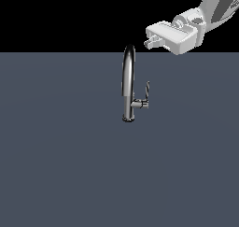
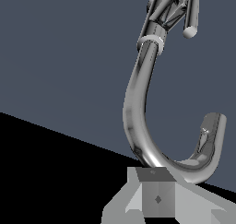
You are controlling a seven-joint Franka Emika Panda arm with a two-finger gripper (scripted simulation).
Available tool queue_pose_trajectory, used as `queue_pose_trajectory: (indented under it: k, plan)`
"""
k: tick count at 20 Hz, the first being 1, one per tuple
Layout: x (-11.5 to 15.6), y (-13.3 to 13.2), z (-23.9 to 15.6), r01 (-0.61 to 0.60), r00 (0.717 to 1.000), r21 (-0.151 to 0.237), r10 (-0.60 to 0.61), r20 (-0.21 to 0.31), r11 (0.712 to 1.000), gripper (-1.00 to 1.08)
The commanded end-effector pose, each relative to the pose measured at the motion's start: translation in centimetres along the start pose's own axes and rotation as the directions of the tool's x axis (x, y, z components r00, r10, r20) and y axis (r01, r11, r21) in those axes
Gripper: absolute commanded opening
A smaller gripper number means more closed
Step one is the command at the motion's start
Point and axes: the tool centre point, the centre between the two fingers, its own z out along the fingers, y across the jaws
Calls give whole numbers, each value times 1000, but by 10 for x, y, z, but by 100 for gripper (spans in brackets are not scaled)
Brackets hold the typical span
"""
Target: Turn on the faucet by rotating a designated handle.
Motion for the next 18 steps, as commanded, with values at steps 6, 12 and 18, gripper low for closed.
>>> queue_pose_trajectory:
  k: [6, 12, 18]
  plan:
    - [67, 1, 6, -173, 976, 152, 149, 160, 973, -100]
    - [112, 7, 18, -300, 933, 236, 232, 276, 924, -100]
    - [140, 13, 29, -382, 894, 280, 276, 353, 880, -100]
